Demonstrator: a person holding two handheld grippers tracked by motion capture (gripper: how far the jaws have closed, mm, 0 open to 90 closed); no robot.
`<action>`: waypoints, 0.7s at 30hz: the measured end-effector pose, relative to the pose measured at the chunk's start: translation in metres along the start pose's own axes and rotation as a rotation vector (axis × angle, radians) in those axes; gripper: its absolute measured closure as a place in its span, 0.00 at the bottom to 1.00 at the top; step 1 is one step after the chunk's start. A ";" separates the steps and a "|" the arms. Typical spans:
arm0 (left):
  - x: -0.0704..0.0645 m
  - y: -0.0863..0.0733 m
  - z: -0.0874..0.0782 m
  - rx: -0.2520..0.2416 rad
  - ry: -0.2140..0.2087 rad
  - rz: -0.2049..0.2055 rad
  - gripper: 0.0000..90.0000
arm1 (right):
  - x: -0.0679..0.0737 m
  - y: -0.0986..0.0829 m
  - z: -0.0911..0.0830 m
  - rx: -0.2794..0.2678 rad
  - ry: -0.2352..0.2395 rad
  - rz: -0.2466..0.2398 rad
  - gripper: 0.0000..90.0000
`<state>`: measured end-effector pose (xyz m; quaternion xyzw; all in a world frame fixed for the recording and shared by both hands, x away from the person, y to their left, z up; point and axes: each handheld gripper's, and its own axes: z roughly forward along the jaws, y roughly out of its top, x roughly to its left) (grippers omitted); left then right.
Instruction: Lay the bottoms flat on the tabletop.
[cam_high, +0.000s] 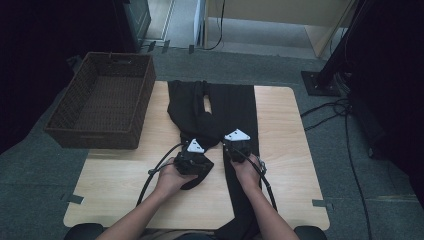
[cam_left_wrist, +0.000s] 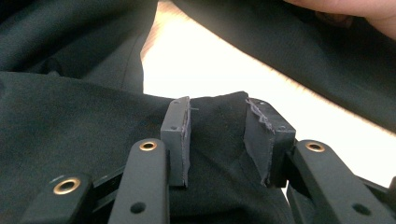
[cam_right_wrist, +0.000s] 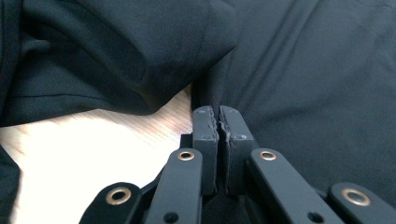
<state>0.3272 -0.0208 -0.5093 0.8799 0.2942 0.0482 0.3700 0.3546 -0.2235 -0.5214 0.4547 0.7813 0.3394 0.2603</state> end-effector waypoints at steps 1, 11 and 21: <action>-0.002 -0.003 0.000 -0.019 0.020 0.024 0.72 | 0.000 0.000 0.000 0.001 0.000 -0.002 0.96; 0.001 -0.007 -0.003 -0.014 -0.005 -0.012 1.00 | 0.003 0.000 0.000 0.002 -0.017 -0.020 0.96; 0.004 0.007 -0.068 -0.174 -0.091 -0.100 1.00 | 0.003 0.000 0.000 0.001 -0.018 -0.026 0.96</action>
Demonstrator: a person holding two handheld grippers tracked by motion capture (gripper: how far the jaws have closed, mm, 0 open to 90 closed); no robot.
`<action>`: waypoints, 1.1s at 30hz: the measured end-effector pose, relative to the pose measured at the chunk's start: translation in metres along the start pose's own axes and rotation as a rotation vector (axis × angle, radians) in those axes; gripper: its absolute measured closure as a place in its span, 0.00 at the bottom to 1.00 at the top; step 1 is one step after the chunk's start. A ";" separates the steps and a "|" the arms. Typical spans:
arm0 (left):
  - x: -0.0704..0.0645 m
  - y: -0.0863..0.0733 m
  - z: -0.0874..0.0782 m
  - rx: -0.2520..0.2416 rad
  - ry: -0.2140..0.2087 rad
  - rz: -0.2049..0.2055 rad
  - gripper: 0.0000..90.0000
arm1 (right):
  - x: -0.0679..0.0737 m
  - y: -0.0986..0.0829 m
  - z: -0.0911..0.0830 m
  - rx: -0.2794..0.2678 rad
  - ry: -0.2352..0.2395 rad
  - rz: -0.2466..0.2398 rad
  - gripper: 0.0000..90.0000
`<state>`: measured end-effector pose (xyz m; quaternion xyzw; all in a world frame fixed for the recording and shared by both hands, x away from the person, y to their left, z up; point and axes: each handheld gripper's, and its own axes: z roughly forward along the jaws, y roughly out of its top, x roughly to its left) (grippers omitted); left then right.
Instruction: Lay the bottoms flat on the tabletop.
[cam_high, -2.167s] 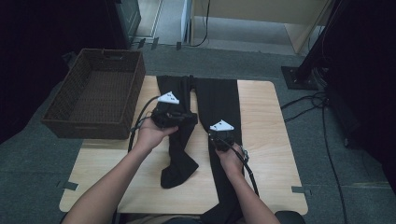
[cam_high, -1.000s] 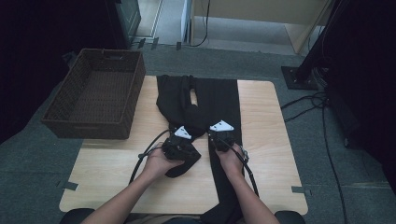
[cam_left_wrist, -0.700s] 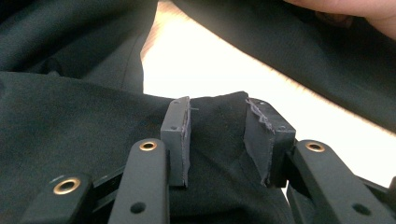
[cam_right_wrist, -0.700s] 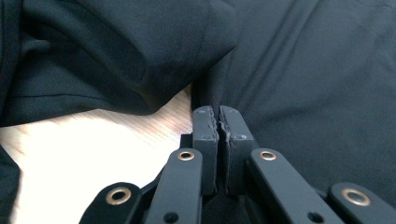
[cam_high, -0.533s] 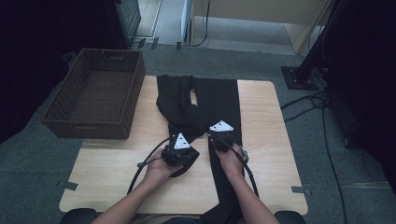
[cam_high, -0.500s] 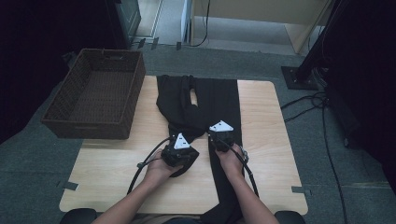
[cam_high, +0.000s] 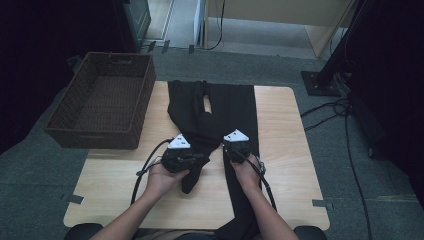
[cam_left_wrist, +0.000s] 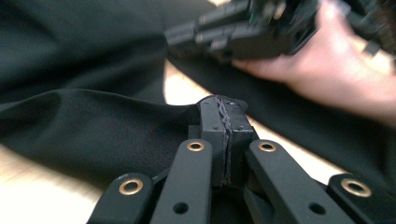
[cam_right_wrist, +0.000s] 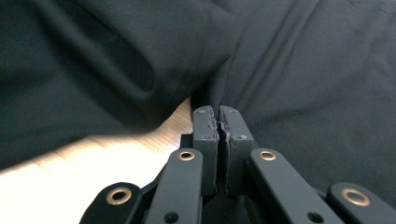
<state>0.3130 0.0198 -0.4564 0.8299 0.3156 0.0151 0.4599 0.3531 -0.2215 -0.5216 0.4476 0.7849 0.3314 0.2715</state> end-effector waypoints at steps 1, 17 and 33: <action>0.001 0.000 -0.008 -0.011 0.005 -0.010 1.00 | 0.000 0.000 0.000 0.000 0.000 0.000 0.96; 0.045 -0.050 -0.076 0.010 0.178 -0.156 0.78 | 0.000 0.000 0.000 -0.002 0.001 0.000 0.96; 0.065 -0.026 -0.010 0.080 0.147 -0.096 0.75 | -0.001 0.000 0.000 -0.003 0.005 0.006 0.96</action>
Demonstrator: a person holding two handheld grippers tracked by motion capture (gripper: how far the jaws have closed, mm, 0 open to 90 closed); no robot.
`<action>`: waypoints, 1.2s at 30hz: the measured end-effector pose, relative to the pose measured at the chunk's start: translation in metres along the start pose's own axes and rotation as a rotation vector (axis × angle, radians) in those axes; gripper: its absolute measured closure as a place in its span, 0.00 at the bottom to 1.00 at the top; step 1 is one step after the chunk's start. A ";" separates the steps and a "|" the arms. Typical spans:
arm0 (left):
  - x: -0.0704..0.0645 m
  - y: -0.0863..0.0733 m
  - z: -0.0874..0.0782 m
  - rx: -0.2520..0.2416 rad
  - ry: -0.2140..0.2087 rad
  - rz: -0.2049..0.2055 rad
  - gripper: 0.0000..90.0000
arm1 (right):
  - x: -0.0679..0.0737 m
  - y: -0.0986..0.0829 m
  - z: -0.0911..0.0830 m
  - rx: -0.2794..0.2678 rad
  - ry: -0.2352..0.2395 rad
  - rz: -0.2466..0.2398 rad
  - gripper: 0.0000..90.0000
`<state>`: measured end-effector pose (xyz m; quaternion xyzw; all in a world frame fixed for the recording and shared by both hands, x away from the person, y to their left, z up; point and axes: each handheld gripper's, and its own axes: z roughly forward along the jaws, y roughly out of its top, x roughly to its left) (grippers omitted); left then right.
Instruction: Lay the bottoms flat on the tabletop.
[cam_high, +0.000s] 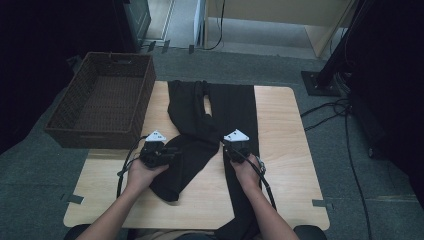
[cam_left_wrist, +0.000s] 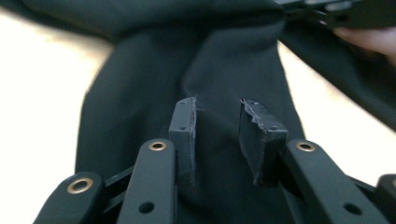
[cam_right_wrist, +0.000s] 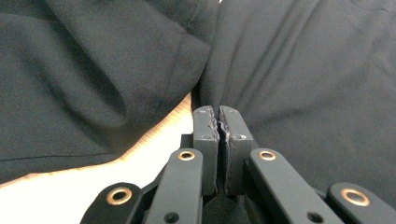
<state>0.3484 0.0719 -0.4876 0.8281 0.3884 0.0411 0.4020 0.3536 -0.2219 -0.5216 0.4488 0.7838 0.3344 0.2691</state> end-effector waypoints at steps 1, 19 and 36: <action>0.002 0.003 0.004 0.008 0.008 0.004 0.75 | 0.000 0.000 0.000 0.000 0.000 0.000 0.96; -0.015 -0.022 0.014 0.054 -0.007 0.012 0.73 | -0.004 0.001 0.001 0.004 0.032 0.045 0.97; -0.040 -0.026 -0.015 0.010 0.020 0.034 0.63 | 0.000 0.006 0.000 0.034 0.118 0.056 0.98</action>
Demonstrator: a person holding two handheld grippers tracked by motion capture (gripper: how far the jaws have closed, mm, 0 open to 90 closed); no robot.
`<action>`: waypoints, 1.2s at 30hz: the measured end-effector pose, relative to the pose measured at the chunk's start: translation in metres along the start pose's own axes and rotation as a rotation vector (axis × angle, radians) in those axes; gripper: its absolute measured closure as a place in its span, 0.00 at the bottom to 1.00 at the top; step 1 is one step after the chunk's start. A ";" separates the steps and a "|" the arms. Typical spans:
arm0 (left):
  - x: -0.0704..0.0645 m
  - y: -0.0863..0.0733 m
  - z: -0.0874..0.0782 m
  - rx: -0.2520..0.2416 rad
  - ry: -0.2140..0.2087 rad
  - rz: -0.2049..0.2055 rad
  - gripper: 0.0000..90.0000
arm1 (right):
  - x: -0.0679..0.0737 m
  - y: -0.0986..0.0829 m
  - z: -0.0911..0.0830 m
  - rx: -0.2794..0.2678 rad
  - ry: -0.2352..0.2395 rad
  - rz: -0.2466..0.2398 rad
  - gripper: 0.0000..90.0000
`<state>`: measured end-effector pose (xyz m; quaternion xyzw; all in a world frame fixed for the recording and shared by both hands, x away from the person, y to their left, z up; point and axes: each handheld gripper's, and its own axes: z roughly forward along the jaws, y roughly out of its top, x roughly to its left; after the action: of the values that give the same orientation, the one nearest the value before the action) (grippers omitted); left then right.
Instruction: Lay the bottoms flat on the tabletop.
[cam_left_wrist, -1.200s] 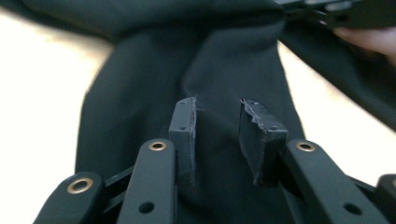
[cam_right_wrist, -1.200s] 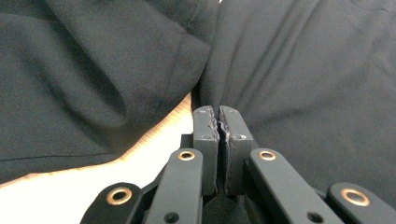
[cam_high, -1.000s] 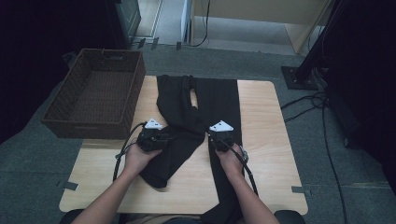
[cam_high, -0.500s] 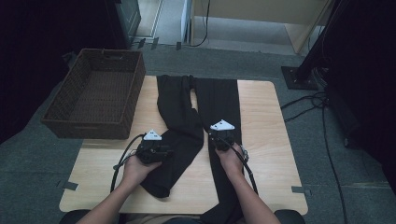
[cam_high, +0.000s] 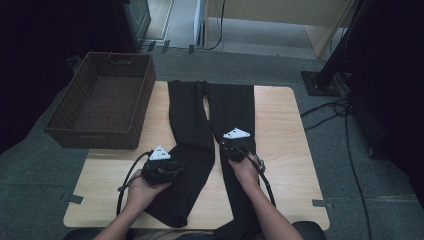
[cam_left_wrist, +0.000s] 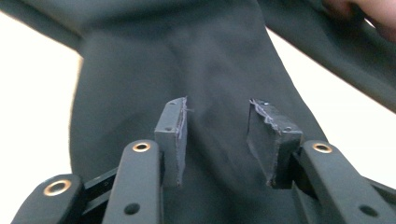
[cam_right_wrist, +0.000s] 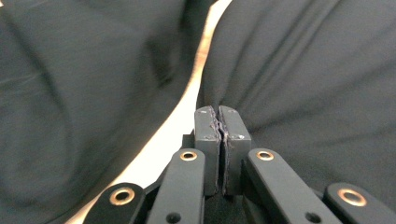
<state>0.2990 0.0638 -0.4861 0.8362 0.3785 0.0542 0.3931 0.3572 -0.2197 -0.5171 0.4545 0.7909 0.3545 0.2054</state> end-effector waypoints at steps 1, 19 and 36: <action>0.004 0.005 0.001 -0.014 0.000 -0.001 0.62 | 0.002 0.000 -0.001 0.006 0.007 -0.008 0.98; 0.069 0.099 0.079 -0.015 0.069 0.002 0.48 | 0.023 -0.015 -0.021 0.024 0.100 -0.044 0.98; 0.081 0.100 0.109 0.044 0.177 0.068 0.89 | 0.022 -0.024 -0.027 0.005 0.114 -0.014 0.98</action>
<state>0.4574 0.0113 -0.5077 0.8489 0.3845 0.1329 0.3375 0.3153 -0.2188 -0.5168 0.4283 0.8055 0.3765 0.1613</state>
